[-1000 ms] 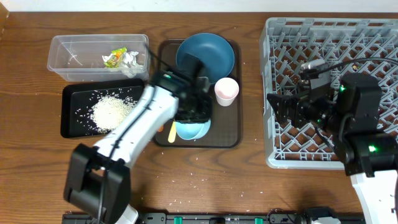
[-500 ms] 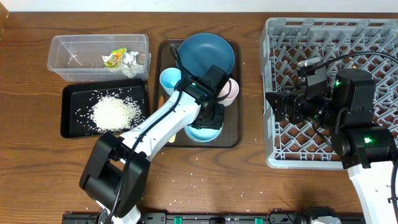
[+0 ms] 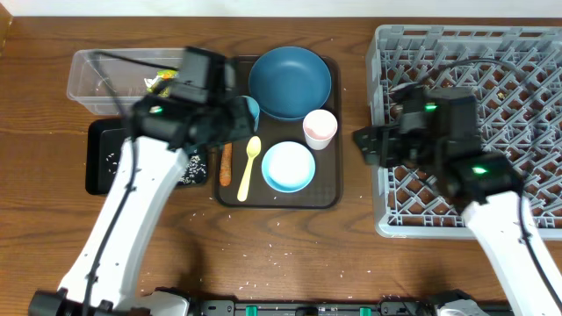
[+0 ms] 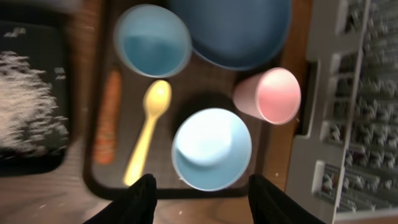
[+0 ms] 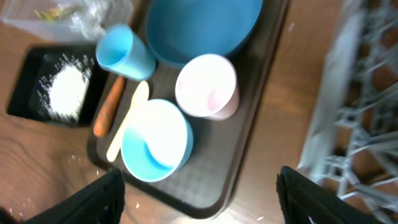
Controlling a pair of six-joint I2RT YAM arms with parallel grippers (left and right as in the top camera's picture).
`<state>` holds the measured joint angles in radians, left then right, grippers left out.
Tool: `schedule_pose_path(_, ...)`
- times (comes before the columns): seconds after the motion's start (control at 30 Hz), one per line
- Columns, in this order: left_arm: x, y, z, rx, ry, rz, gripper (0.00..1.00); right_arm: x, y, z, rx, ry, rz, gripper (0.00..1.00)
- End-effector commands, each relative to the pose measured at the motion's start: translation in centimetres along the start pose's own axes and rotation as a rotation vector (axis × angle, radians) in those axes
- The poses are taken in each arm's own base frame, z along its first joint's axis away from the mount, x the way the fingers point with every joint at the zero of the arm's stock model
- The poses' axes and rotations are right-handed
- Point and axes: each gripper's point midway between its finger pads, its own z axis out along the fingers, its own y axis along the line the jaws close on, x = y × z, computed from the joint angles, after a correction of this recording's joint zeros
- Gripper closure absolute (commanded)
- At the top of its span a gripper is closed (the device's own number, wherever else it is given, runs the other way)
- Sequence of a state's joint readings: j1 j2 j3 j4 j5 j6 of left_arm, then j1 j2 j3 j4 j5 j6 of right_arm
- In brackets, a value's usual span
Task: Sort waste into correct bins and load items into the dishwasher rack
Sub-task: 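Reach the right gripper to the light-blue bowl and grasp its rim, then carry the light-blue bowl with the right gripper into the dish rack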
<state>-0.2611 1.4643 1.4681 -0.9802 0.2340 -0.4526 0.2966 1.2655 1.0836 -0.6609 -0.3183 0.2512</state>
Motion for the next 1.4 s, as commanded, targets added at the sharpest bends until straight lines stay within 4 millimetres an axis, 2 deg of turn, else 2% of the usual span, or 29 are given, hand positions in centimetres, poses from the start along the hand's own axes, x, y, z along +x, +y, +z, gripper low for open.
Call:
schedule_pose_path(0.0,-0.4,1.6,0.1,-0.043,0.003,-0.027,0.50,0.5,0.7,1.5,0.075,0.020,0.040,0.28)
schedule_pose_path(0.2,-1.0,3.2,0.3,-0.120,-0.021,-0.030,0.46,3.2,2.5,5.0,0.145,0.094,0.024,0.38)
schedule_pose_path(0.4,-1.2,4.3,0.3,-0.179,-0.043,-0.030,0.45,6.6,1.8,9.4,0.298,0.168,0.119,0.43)
schedule_pose_path(0.5,-1.3,5.1,0.4,-0.221,-0.053,-0.030,0.45,7.8,1.6,11.8,0.304,0.206,0.132,0.45)
schedule_pose_path(0.57,-1.2,5.3,0.6,-0.231,-0.049,-0.030,0.41,8.8,1.4,13.3,0.297,0.241,0.156,0.47)
schedule_pose_path(0.67,-1.0,5.5,0.9,-0.239,-0.040,-0.031,0.40,10.1,1.2,15.0,0.285,0.295,0.173,0.49)
schedule_pose_path(0.77,-0.7,5.7,1.1,-0.244,-0.032,-0.032,0.40,9.7,1.0,15.6,0.285,0.301,0.186,0.53)
schedule_pose_path(0.93,-0.7,6.0,1.2,-0.258,-0.032,-0.031,0.40,9.7,1.2,16.0,0.276,0.297,0.182,0.72)
schedule_pose_path(1.1,-0.7,6.1,1.2,-0.262,-0.036,-0.031,0.40,9.6,1.4,16.2,0.266,0.292,0.182,0.99)
schedule_pose_path(1.3,-0.7,6.1,1.1,-0.263,-0.035,-0.032,0.38,9.7,1.7,16.2,0.249,0.302,0.160,0.99)
schedule_pose_path(1.33,-0.7,6.1,1.2,-0.263,-0.035,-0.031,0.31,9.6,1.8,16.1,0.240,0.303,0.152,0.99)
schedule_pose_path(1.37,-0.7,6.1,1.2,-0.263,-0.034,-0.031,0.28,9.4,2.3,16.1,0.216,0.306,0.133,0.99)
